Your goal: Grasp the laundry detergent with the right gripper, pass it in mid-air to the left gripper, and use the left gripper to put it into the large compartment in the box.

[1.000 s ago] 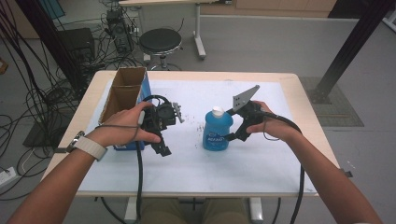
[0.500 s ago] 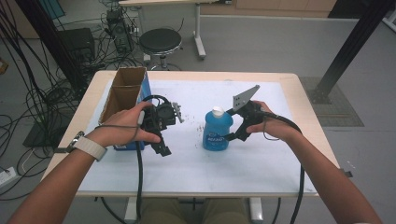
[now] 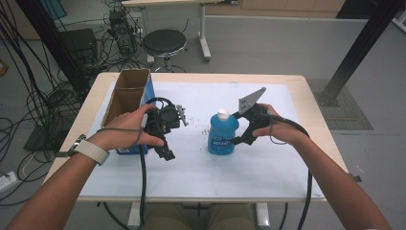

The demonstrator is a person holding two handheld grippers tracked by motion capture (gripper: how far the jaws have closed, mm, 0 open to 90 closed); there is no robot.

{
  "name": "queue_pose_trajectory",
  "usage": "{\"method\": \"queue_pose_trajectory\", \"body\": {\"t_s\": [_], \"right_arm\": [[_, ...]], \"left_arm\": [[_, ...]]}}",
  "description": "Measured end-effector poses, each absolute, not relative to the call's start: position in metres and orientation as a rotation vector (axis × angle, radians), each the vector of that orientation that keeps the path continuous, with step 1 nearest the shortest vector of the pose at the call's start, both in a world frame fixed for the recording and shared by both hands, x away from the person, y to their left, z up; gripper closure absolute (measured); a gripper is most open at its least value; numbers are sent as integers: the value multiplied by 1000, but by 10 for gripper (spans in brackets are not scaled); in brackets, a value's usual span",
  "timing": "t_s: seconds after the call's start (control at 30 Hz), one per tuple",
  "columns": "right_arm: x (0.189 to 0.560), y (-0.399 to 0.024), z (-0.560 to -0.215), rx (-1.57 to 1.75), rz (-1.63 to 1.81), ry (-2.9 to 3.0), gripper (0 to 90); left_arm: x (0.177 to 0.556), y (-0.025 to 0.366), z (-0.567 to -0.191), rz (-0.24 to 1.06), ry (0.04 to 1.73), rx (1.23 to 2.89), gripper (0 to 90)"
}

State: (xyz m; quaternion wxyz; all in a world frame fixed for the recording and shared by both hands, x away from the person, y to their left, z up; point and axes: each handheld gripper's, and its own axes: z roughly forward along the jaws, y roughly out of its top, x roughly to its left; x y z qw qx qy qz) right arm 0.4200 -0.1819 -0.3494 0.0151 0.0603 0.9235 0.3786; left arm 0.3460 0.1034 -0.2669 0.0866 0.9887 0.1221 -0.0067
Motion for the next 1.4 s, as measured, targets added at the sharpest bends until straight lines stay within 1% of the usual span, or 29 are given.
{"method": "queue_pose_trajectory", "body": {"t_s": [1.4], "right_arm": [[420,-181,-351,203,1179,2891,40]], "left_arm": [[346,105,-267,-12,369,2936,104]]}}
